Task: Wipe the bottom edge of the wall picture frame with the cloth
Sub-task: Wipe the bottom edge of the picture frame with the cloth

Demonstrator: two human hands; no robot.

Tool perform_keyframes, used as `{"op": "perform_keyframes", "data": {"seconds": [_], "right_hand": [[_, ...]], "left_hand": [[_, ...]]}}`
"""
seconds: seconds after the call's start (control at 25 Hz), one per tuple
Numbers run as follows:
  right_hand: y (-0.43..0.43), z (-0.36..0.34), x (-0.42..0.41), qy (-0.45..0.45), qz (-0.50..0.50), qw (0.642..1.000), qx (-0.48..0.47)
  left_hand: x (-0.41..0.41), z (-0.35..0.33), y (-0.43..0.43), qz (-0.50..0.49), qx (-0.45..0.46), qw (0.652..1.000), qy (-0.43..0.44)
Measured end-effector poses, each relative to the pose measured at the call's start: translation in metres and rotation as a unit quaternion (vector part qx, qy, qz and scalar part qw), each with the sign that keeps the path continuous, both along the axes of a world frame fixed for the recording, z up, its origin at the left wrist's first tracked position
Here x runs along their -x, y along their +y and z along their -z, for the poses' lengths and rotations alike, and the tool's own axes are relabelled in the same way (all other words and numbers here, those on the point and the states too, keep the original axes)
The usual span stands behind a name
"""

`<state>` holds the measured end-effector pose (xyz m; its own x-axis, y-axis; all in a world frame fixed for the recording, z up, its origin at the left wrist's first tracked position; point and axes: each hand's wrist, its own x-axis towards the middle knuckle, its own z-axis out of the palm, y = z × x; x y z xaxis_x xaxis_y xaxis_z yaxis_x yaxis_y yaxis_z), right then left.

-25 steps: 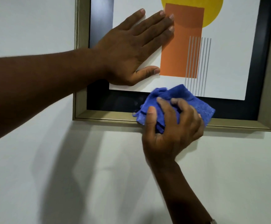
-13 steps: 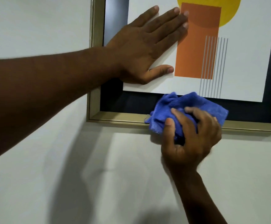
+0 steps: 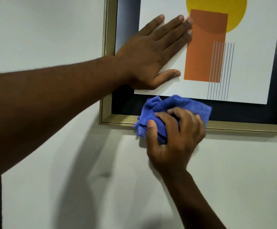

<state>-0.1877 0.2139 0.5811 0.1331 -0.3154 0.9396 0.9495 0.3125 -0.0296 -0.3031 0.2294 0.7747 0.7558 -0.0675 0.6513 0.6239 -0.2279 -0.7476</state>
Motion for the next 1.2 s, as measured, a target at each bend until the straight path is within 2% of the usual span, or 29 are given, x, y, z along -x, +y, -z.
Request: {"op": "perform_keyframes", "data": {"seconds": [0.08, 0.2, 0.24, 0.36, 0.44, 0.56, 0.68, 0.72, 0.88, 1.04, 1.12, 1.2], "right_hand": [[-0.001, 0.005, -0.027, -0.007, 0.021, 1.000, -0.005], [0.003, -0.004, -0.031, 0.121, 0.013, 0.992, -0.026], [0.005, -0.008, -0.012, 0.126, 0.010, 0.992, -0.028], [0.007, -0.003, 0.043, 0.022, 0.013, 1.000, -0.002], [0.006, -0.001, 0.030, -0.014, 0.015, 1.000, 0.001], [0.008, -0.003, -0.016, 0.063, 0.035, 0.997, -0.034], [0.010, -0.014, -0.010, 0.162, 0.021, 0.986, -0.037], [0.009, -0.015, 0.006, 0.161, 0.018, 0.986, -0.027], [0.007, -0.012, 0.061, 0.040, 0.011, 0.998, 0.036], [0.002, -0.010, 0.041, -0.058, 0.051, 0.995, 0.064], [0.000, -0.004, 0.000, -0.056, 0.063, 0.996, 0.037], [-0.001, -0.004, -0.040, 0.014, 0.076, 0.997, 0.018]], "left_hand": [[-0.001, -0.001, 0.000, 0.002, 0.003, 1.000, 0.005], [-0.002, 0.001, 0.002, 0.005, -0.003, 1.000, -0.013], [-0.003, 0.001, 0.001, 0.008, 0.001, 1.000, -0.016], [-0.001, -0.003, 0.000, 0.009, 0.006, 1.000, -0.013], [0.001, -0.008, -0.001, 0.007, 0.006, 1.000, 0.001], [0.002, -0.008, 0.000, -0.001, 0.004, 1.000, 0.006], [0.001, -0.007, 0.003, 0.001, -0.007, 1.000, -0.002], [0.001, -0.006, 0.002, 0.004, -0.008, 1.000, -0.005], [0.000, -0.006, 0.001, 0.002, -0.015, 1.000, -0.002], [0.002, -0.007, 0.001, -0.001, -0.012, 1.000, 0.001], [0.001, -0.009, 0.001, -0.003, -0.004, 1.000, 0.006], [0.001, -0.007, 0.001, -0.013, -0.003, 1.000, 0.004]]}}
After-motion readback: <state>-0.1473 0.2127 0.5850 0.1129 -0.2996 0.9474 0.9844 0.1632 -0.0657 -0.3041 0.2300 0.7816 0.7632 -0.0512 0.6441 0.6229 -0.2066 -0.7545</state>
